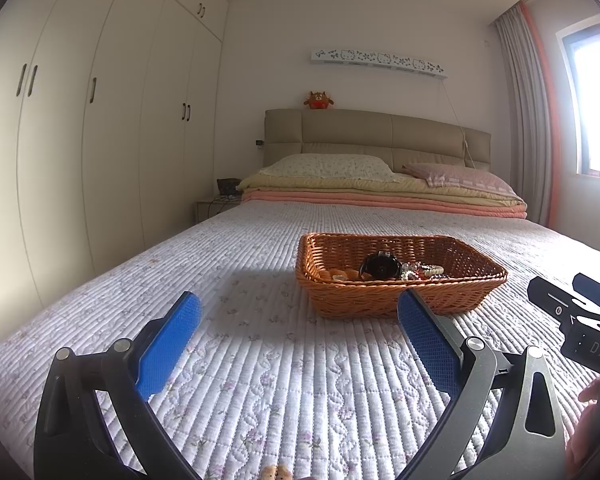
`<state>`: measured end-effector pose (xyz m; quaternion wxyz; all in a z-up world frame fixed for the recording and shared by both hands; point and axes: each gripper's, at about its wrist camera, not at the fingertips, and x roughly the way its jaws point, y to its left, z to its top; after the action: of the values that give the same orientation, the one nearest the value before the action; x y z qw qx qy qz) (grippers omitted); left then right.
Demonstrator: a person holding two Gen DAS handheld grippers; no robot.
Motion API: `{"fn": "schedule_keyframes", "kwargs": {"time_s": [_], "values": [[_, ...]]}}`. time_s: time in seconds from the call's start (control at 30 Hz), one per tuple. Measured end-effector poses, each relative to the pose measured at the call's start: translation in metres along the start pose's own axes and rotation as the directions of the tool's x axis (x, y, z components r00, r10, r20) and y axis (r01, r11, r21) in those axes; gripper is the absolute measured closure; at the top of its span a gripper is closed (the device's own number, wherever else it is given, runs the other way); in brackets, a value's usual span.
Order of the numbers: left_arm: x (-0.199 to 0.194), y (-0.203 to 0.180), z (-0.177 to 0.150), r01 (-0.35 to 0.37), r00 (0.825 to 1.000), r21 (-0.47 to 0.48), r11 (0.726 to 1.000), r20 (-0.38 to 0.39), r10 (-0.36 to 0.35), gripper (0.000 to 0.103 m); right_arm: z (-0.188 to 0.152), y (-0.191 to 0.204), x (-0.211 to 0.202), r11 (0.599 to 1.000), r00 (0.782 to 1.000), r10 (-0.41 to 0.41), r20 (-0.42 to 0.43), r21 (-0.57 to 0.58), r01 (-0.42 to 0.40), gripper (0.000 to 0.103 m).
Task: Organize jewelry
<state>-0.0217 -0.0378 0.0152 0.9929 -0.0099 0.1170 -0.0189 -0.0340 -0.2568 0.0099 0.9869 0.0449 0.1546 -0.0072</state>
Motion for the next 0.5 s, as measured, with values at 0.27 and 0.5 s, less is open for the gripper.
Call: {"fn": "schedule_keyframes", "kwargs": {"time_s": [0.27, 0.5], "values": [[0.0009, 0.0000, -0.0012, 0.000, 1.000, 0.001, 1.000, -0.008, 0.000, 0.008, 0.0001, -0.0015, 0.0001, 1.000, 1.000, 0.004, -0.003, 0.003, -0.004, 0.008], [0.0010, -0.0003, -0.0037, -0.001, 1.000, 0.003, 1.000, -0.012, 0.001, 0.008, 0.0001, -0.0016, 0.0000, 1.000, 1.000, 0.007, 0.000, -0.001, -0.007, 0.008]]}}
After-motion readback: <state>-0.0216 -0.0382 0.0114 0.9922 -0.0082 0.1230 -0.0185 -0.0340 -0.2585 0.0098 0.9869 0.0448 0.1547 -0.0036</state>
